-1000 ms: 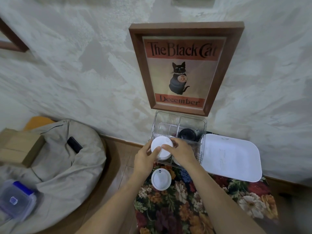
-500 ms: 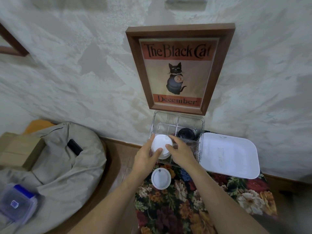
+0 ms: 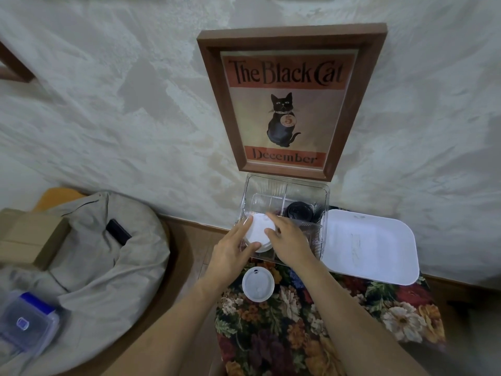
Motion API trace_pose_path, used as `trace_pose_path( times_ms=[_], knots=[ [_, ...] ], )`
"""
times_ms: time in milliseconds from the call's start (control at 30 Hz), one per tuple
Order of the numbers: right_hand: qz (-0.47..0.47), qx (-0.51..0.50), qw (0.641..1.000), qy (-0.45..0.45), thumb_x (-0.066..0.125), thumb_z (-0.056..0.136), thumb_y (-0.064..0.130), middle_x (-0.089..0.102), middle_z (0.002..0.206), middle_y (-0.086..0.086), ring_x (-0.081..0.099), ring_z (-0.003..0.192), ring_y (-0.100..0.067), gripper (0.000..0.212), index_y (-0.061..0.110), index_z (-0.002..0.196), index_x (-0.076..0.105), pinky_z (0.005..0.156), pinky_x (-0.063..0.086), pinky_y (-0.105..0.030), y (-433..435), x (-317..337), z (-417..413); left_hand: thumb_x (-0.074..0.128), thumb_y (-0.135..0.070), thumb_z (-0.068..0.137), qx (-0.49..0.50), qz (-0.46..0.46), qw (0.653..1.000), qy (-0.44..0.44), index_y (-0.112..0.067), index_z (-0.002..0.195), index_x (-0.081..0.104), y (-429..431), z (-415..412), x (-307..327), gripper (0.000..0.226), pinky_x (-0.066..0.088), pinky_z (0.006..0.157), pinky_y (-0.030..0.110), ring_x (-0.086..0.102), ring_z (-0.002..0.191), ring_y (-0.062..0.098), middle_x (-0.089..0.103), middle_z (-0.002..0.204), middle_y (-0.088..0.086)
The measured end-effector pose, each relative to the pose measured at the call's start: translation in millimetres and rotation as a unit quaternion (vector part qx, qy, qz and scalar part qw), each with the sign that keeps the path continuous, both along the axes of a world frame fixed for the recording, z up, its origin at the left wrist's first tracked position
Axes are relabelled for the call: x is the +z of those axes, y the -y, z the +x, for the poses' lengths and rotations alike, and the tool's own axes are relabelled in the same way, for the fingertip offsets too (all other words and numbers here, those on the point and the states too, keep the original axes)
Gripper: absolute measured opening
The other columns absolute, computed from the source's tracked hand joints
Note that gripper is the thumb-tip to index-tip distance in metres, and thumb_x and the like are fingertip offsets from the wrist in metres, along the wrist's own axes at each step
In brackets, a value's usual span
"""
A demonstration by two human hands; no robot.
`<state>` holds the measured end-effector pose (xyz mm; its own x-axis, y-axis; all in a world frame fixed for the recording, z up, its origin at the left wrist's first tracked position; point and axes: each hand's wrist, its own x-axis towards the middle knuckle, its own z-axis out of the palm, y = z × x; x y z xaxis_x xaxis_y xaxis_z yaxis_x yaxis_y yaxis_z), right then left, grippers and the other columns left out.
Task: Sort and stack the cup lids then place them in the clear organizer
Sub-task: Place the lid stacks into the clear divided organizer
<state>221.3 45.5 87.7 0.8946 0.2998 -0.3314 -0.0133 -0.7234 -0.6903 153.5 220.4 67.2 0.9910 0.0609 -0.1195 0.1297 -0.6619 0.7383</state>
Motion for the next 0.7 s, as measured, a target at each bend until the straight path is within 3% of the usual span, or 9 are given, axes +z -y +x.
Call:
trace_pose_path(
  times_ms=[167,300,467,633,700],
  knots=[
    [0.003,0.003,1.000,0.004,0.049,0.108,0.031,0.050,0.155,-0.001,0.048,0.139,-0.023,0.048,0.030,0.156,0.044,0.110,0.042,-0.039,-4.5,4.4,3.0,0.059,-0.059,0.098,0.007,0.018,1.000,-0.008,-0.039,0.158,0.036,-5.0,7.2,7.2,0.067,0.053,0.099,0.034,0.060,0.115,0.008,0.053,0.151,-0.011],
    [0.008,-0.001,1.000,0.006,0.049,0.109,0.034,0.046,0.160,0.001,0.044,0.145,-0.023,0.050,0.031,0.158,0.040,0.116,0.039,-0.041,-3.8,9.3,-0.5,0.063,-0.060,0.095,-0.005,0.019,1.000,0.016,-0.036,0.157,0.035,1.4,3.0,13.1,0.072,0.043,0.091,0.012,0.053,0.119,0.000,0.045,0.156,-0.016],
    [0.009,0.001,1.000,0.011,0.052,0.108,0.036,0.043,0.163,0.001,0.041,0.149,-0.023,0.054,0.028,0.159,0.037,0.119,0.036,-0.040,-1.1,13.9,-7.5,0.066,-0.061,0.092,-0.009,0.029,0.999,0.012,-0.042,0.157,0.030,1.3,0.8,13.7,0.077,0.054,0.091,0.028,0.067,0.101,0.007,0.038,0.160,-0.019],
    [0.011,0.000,1.000,0.020,0.054,0.107,0.036,0.043,0.163,0.000,0.040,0.149,-0.022,0.057,0.027,0.160,0.036,0.118,0.035,-0.039,2.0,21.0,-14.6,0.073,-0.055,0.090,-0.015,0.032,0.999,0.002,-0.039,0.160,0.028,2.1,-0.9,13.3,0.084,0.054,0.089,0.025,0.067,0.103,0.008,0.029,0.165,-0.018],
    [0.010,0.000,1.000,0.024,0.056,0.106,0.035,0.043,0.162,0.000,0.041,0.147,-0.022,0.058,0.026,0.160,0.036,0.117,0.036,-0.039,2.9,23.7,-16.6,0.074,-0.052,0.090,-0.013,0.035,0.999,0.004,-0.039,0.161,0.026,1.6,-1.6,12.6,0.087,0.054,0.092,0.026,0.062,0.115,0.009,0.028,0.166,-0.017]
  ],
)
